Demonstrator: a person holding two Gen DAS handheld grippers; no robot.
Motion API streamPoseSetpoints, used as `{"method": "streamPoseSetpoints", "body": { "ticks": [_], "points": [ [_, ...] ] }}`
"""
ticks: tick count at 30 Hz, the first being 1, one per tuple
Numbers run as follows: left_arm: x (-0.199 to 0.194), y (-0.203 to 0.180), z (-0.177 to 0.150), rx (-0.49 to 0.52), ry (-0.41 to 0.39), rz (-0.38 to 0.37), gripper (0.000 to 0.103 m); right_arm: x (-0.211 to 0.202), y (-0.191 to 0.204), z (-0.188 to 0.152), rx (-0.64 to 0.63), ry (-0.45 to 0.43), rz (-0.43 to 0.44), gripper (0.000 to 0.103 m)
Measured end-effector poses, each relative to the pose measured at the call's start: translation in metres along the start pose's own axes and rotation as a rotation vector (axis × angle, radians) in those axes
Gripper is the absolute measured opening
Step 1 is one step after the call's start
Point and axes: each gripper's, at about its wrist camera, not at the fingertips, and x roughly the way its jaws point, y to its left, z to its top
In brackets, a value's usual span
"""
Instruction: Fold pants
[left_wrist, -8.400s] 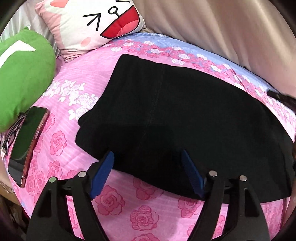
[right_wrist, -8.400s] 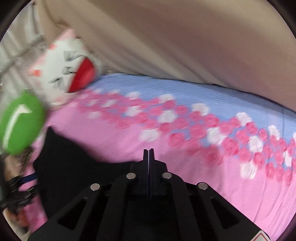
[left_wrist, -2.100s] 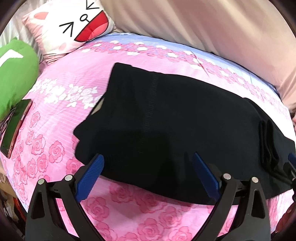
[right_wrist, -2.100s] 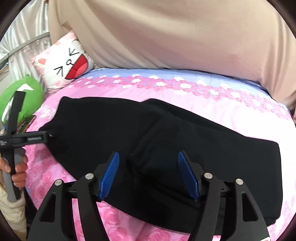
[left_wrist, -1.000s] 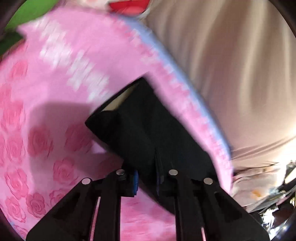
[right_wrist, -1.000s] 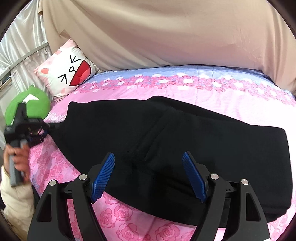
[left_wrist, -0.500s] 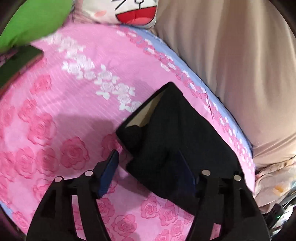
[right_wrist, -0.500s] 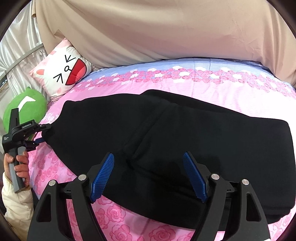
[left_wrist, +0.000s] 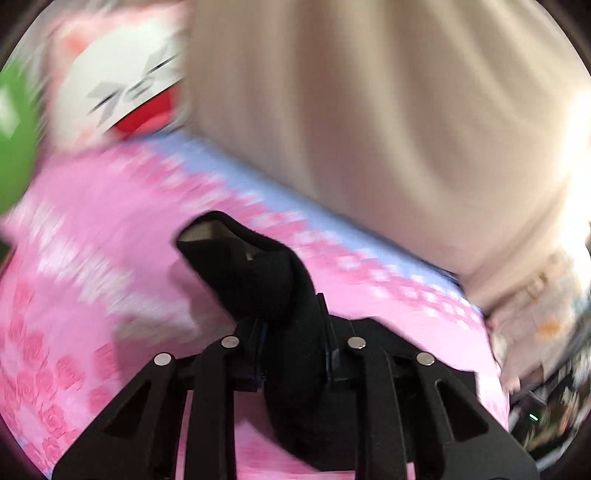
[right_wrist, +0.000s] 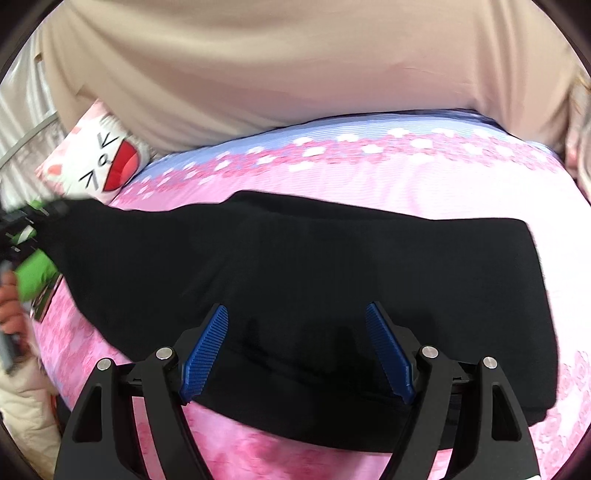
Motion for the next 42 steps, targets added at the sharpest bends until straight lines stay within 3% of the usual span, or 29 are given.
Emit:
{"method": "streamPoseSetpoints", "body": {
  "ticks": [3, 6, 8, 10, 12, 13, 15, 16, 17, 21, 24, 25, 30, 34, 35, 37, 38, 40, 42],
  "points": [
    [-0.003, -0.073, -0.001, 0.136, 0.01, -0.108, 0.019, -0.01, -0.022, 0.002, 0.043, -0.024, -0.012, 0.075],
    [0.019, -0.137, -0.023, 0.248, 0.085, -0.174, 0.019, -0.023, -0.046, 0.001, 0.078, -0.051, -0.027, 0.076],
    [0.053, -0.171, -0.052, 0.314, 0.178, -0.146, 0.022, -0.03, -0.063, -0.002, 0.102, -0.06, -0.041, 0.077],
    [0.095, -0.195, -0.091, 0.411, 0.272, -0.058, 0.03, -0.035, -0.077, -0.006, 0.122, -0.064, -0.056, 0.077],
    [0.119, -0.206, -0.125, 0.482, 0.343, 0.034, 0.045, -0.039, -0.092, -0.011, 0.142, -0.058, -0.06, 0.077],
    [0.126, -0.209, -0.141, 0.504, 0.37, 0.071, 0.059, -0.041, -0.095, -0.012, 0.146, -0.057, -0.06, 0.077],
    [0.113, -0.212, -0.149, 0.54, 0.326, 0.093, 0.077, -0.045, -0.1, -0.012, 0.134, -0.053, -0.061, 0.077],
    [0.103, -0.209, -0.148, 0.55, 0.3, 0.11, 0.091, -0.047, -0.1, -0.012, 0.127, -0.053, -0.061, 0.079],
    [0.091, -0.205, -0.146, 0.558, 0.272, 0.122, 0.093, -0.047, -0.099, -0.009, 0.118, -0.051, -0.048, 0.08],
    [0.049, -0.181, -0.122, 0.53, 0.19, 0.216, 0.097, -0.036, -0.08, 0.006, 0.1, -0.037, 0.099, 0.081],
    [0.042, -0.146, -0.112, 0.502, 0.175, 0.352, 0.097, -0.01, -0.057, 0.021, 0.104, 0.016, 0.285, 0.081],
    [0.043, -0.133, -0.11, 0.487, 0.185, 0.396, 0.097, -0.002, -0.052, 0.023, 0.106, 0.036, 0.309, 0.081],
    [0.035, -0.095, -0.108, 0.411, 0.215, 0.434, 0.097, 0.056, -0.033, 0.03, 0.161, 0.162, 0.326, 0.082],
    [0.031, -0.077, -0.108, 0.384, 0.22, 0.423, 0.097, 0.053, -0.026, 0.038, 0.171, 0.093, 0.326, 0.078],
    [0.031, -0.076, -0.108, 0.377, 0.222, 0.412, 0.097, 0.057, -0.023, 0.041, 0.164, 0.106, 0.333, 0.075],
    [0.03, -0.073, -0.109, 0.365, 0.228, 0.394, 0.097, 0.066, -0.017, 0.044, 0.143, 0.155, 0.323, 0.012],
    [0.029, -0.074, -0.11, 0.363, 0.228, 0.39, 0.097, 0.068, -0.01, 0.044, 0.121, 0.189, 0.319, 0.011],
    [0.028, -0.073, -0.112, 0.361, 0.229, 0.378, 0.097, 0.052, 0.0, 0.047, 0.095, 0.158, 0.343, 0.007],
    [0.028, -0.072, -0.113, 0.365, 0.229, 0.38, 0.097, 0.02, 0.013, 0.055, 0.088, 0.108, 0.446, 0.006]
  ]
}}
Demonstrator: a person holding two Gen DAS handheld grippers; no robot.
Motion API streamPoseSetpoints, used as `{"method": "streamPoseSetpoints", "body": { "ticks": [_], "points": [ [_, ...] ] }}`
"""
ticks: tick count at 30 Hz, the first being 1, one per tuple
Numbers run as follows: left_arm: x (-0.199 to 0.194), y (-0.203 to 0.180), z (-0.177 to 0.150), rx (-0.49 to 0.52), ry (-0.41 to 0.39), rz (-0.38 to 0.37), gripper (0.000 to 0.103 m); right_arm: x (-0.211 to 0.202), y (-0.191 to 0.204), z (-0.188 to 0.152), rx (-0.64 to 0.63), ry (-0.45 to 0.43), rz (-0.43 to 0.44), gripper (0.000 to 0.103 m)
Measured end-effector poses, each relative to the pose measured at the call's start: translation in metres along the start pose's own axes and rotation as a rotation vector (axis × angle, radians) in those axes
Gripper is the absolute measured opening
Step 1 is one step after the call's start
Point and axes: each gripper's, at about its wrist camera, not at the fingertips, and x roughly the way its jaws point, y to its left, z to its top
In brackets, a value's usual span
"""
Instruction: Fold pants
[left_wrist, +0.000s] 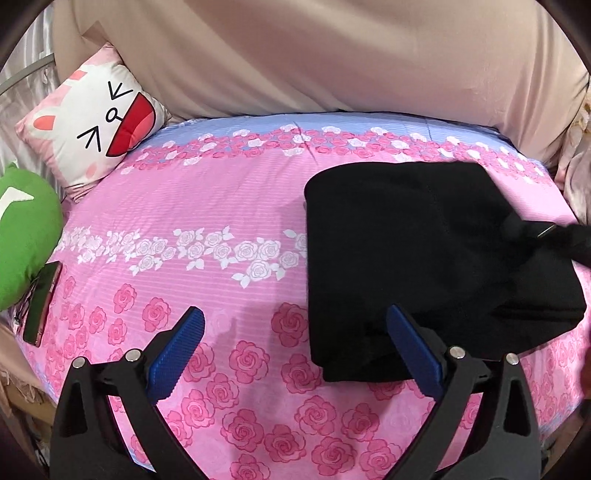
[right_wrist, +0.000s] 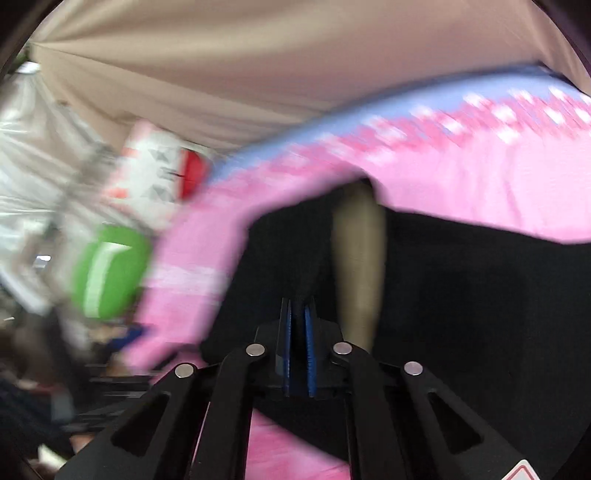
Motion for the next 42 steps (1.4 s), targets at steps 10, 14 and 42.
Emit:
{"method": "streamPoseSetpoints", "body": {
  "ticks": [10, 14, 42],
  "points": [
    [0.011, 0.005, -0.007, -0.01, 0.036, -0.032, 0.097, 0.013, -0.037, -0.033, 0.092, 0.081, -0.142, 0.052],
    [0.012, 0.002, -0.006, -0.006, 0.038, -0.04, 0.097, 0.008, -0.041, -0.033, 0.104, 0.071, -0.137, 0.066],
    [-0.006, -0.079, 0.006, 0.089, 0.071, -0.251, 0.098, -0.115, -0.115, -0.069, 0.104, -0.112, -0.435, 0.019]
  ]
}}
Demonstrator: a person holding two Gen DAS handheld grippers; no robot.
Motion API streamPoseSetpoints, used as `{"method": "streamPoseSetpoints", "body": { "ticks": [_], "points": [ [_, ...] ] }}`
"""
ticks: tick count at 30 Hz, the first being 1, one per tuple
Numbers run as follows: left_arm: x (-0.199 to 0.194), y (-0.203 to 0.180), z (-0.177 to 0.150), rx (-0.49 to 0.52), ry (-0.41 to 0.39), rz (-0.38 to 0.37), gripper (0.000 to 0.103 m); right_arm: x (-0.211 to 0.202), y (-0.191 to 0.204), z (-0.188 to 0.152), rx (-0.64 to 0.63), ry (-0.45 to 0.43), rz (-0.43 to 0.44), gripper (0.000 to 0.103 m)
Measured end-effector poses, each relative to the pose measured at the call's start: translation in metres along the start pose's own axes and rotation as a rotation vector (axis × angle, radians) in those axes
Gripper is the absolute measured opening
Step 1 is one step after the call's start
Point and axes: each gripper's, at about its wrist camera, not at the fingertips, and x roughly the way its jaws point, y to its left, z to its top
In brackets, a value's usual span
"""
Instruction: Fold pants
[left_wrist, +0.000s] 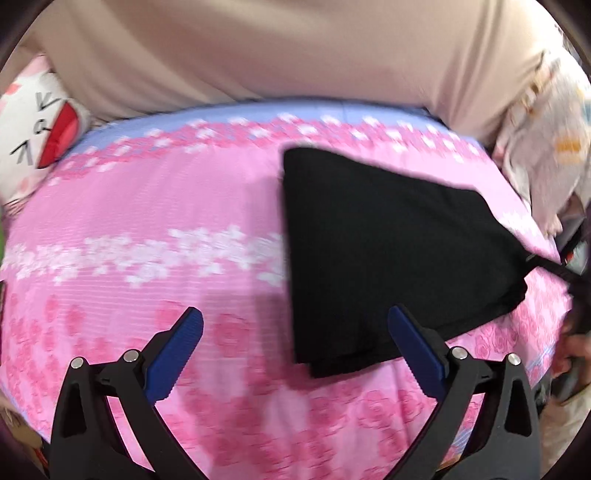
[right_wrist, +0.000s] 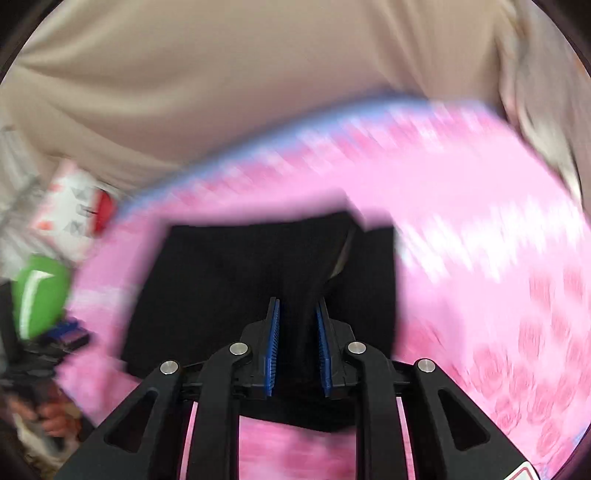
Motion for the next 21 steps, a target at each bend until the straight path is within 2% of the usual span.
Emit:
{"method": "streamPoseSetpoints", "body": {
  "ticks": [2, 5, 7, 12, 16, 20, 21],
  "points": [
    [0.006, -0.01, 0.0, 0.016, 0.006, 0.012, 0.098, 0.005, -0.016, -0.009, 0.077, -0.022, 0.098, 0.022],
    [0.008, -0.015, 0.001, 0.018, 0.007, 0.041, 0.098, 0.002, -0.01, -0.006, 0.056, -0.035, 0.105, 0.037],
    [0.009, -0.015, 0.001, 0.019, 0.003, 0.074, 0.098, 0.004, -0.01, -0.003, 0.066, -0.026, 0.143, 0.048],
    [0.016, -0.019, 0.004, 0.045, -0.021, 0.167, 0.098, 0.011, -0.013, 0.007, 0.079, -0.024, 0.142, 0.053],
    [0.022, -0.021, 0.007, 0.047, -0.014, 0.167, 0.098, 0.016, -0.004, 0.011, 0.067, -0.027, 0.126, 0.063],
    [0.027, -0.024, 0.008, 0.049, -0.007, 0.168, 0.098, 0.023, 0.006, 0.017, 0.039, -0.029, 0.095, 0.063],
    [0.028, -0.025, 0.008, 0.049, -0.006, 0.167, 0.098, 0.025, 0.007, 0.018, 0.037, -0.031, 0.095, 0.06]
  ]
}}
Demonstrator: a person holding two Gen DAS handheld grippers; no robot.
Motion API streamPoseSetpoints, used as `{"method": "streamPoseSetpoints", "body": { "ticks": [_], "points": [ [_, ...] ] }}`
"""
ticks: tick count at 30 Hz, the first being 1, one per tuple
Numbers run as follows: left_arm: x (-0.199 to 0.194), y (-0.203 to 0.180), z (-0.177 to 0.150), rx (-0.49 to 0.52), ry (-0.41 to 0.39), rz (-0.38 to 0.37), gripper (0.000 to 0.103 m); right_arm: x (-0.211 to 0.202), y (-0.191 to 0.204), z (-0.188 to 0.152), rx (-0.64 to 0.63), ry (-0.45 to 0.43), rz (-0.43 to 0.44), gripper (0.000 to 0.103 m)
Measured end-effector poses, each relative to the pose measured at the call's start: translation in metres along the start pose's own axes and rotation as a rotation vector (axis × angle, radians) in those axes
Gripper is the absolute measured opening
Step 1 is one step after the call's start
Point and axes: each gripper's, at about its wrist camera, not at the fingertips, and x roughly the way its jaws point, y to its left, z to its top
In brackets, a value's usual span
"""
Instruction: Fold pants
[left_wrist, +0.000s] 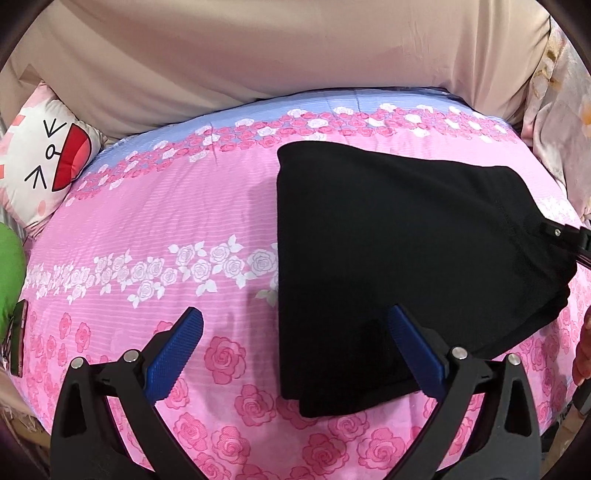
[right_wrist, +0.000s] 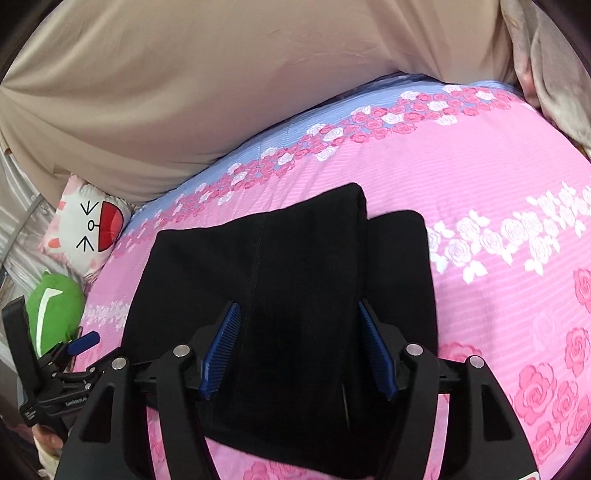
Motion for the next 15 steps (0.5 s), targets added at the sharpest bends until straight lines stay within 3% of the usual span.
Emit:
{"method": "streamPoseSetpoints", "body": {
  "ticks": [2, 3, 7, 10, 12, 13, 15],
  "points": [
    [0.002, -0.002, 0.0, 0.003, 0.003, -0.004, 0.098, 0.005, 0.002, 0.002, -0.005, 0.003, -0.013, 0.026],
    [0.002, -0.003, 0.0, 0.004, 0.005, -0.005, 0.098, 0.004, 0.004, 0.002, -0.01, 0.0, -0.027, 0.018],
    [0.002, -0.006, 0.001, 0.006, 0.008, -0.018, 0.098, -0.023, 0.014, 0.008, -0.02, -0.061, 0.041, 0.015],
    [0.002, -0.009, 0.002, 0.005, 0.01, -0.041, 0.098, -0.047, 0.026, 0.007, -0.075, -0.118, 0.019, 0.016],
    [0.008, -0.01, 0.002, -0.005, 0.026, -0.071, 0.098, -0.033, 0.017, 0.001, -0.087, -0.067, -0.041, 0.02],
    [0.013, -0.011, 0.002, -0.015, 0.045, -0.093, 0.098, -0.017, 0.005, -0.005, -0.076, -0.008, -0.124, 0.027],
    [0.019, -0.01, 0.001, -0.031, 0.064, -0.135, 0.098, -0.015, -0.005, -0.012, -0.041, -0.008, -0.105, 0.03]
  ]
}}
